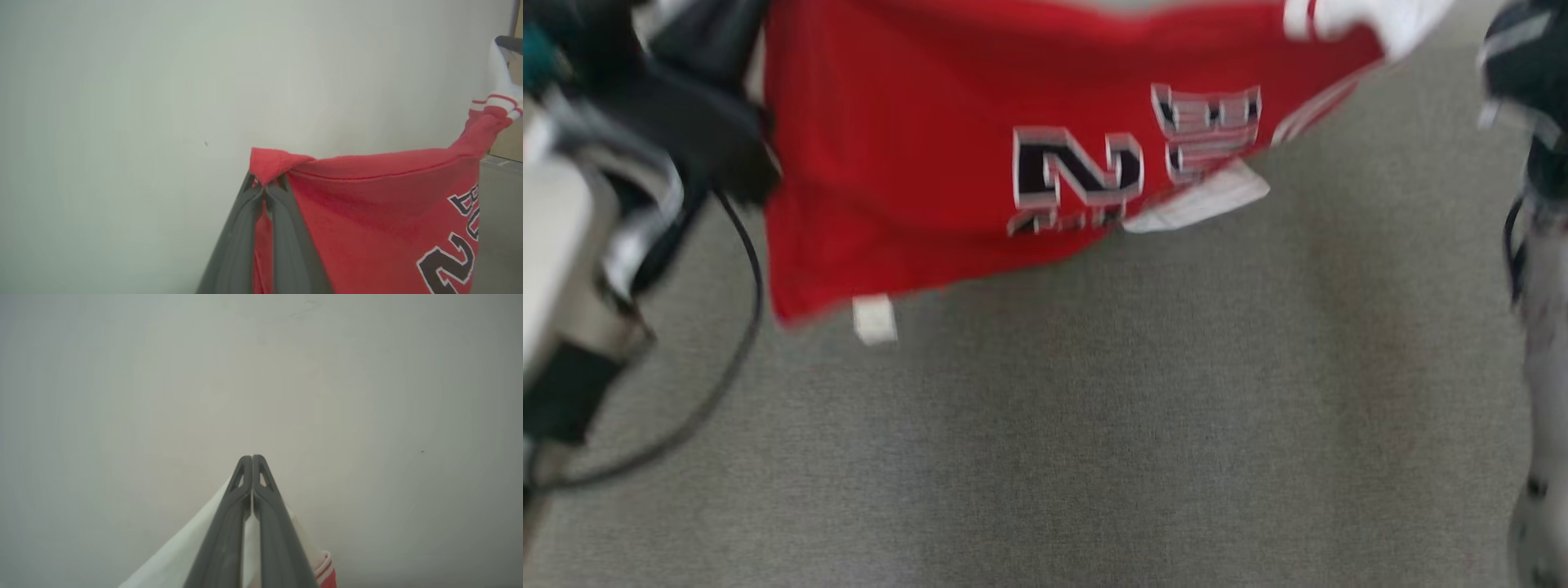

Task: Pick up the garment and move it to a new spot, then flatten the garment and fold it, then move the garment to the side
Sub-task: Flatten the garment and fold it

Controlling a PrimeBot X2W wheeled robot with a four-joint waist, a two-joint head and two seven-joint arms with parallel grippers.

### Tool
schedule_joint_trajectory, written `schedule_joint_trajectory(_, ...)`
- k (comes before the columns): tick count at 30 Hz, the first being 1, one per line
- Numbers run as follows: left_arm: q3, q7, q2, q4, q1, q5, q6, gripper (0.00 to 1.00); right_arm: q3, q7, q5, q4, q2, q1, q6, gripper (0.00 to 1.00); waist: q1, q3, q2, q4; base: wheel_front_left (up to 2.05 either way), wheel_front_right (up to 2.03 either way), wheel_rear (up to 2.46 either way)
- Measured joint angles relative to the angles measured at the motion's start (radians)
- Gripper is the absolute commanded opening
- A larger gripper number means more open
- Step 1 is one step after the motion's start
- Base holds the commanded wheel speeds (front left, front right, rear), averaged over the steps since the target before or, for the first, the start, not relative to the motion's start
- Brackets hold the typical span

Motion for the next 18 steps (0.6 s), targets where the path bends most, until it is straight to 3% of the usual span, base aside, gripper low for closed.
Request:
schedule_joint_trajectory(4, -0.047, 0.048, 0.014, 0.087, -0.237, -0.090, 0.000, 0.00, -0.002, 0.040, 0.010, 0.149, 0.014, -0.271, 0.000, 0.00, 0.0001, 0.081, 0.0001, -0.011, 0.00, 0.00, 0.00)
schedule_joint_trajectory(10, -0.094, 0.064, -0.013, 0.232, -0.526, -0.176, 0.000, 0.00, -0.034, 0.026, -0.027, 0.359, 0.050, -0.628, 0.000, 0.00, 0.0002, 0.195, 0.0001, -0.031, 0.00, 0.00, 0.00)
schedule_joint_trajectory(18, -0.182, 0.049, -0.044, 0.400, -0.790, -0.199, 0.000, 0.00, -0.035, -0.045, -0.133, 0.575, 0.059, -0.926, 0.000, 0.00, 0.0002, 0.306, 0.0002, -0.057, 0.00, 0.00, 0.00)
